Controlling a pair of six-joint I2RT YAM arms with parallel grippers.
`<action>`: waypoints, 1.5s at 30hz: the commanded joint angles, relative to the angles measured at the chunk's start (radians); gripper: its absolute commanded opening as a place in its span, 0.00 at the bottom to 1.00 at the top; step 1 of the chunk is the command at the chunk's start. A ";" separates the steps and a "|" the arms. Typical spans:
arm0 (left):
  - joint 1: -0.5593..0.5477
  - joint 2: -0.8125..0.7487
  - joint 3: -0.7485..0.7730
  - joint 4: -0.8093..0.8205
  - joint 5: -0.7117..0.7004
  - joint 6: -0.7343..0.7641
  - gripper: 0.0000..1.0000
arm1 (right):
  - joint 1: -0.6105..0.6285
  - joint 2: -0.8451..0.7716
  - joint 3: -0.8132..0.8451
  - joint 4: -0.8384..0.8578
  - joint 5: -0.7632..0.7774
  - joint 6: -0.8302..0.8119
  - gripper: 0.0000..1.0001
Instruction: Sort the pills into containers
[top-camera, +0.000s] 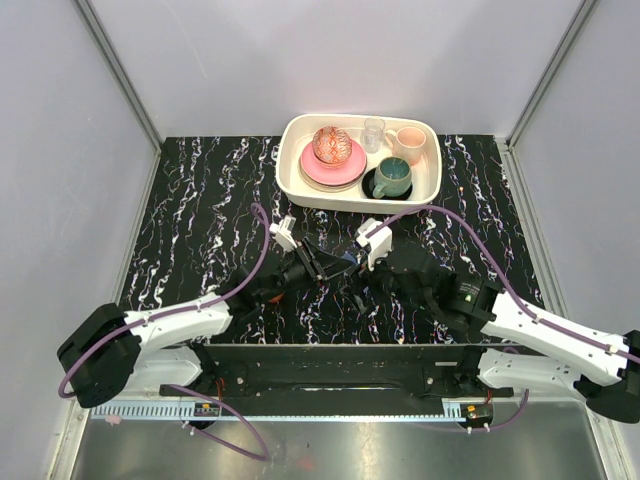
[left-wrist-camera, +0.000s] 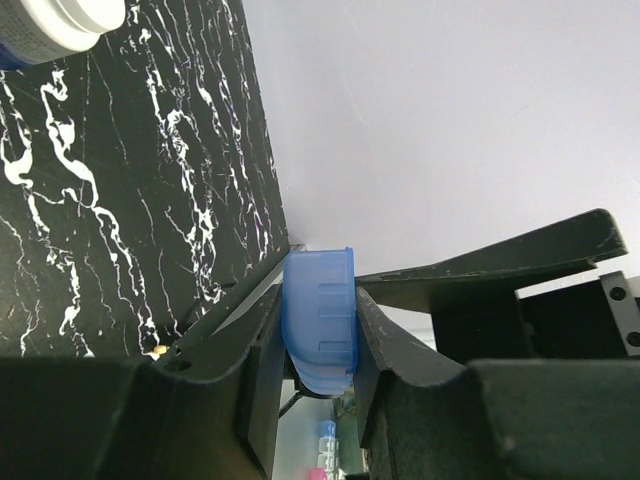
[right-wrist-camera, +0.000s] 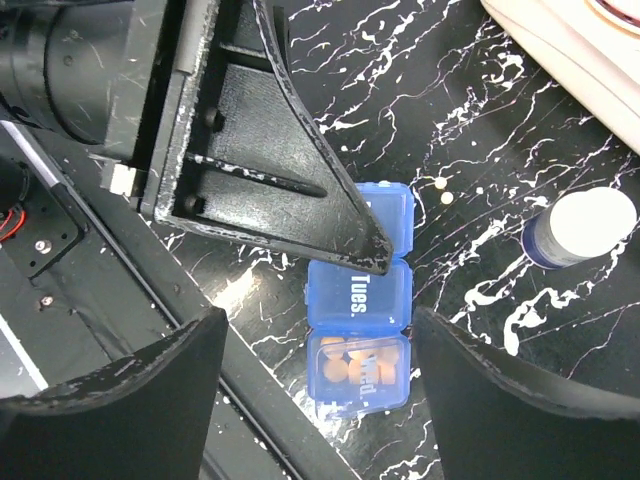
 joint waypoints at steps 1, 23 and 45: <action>-0.006 0.005 -0.014 0.085 0.016 -0.013 0.00 | 0.008 -0.027 0.025 0.061 -0.035 -0.006 0.83; -0.006 0.024 -0.103 0.508 -0.100 -0.136 0.00 | 0.008 -0.513 -0.308 0.306 0.381 0.736 0.78; -0.006 -0.030 -0.068 0.443 -0.120 -0.106 0.00 | 0.006 -0.382 -0.406 0.510 0.245 0.916 0.77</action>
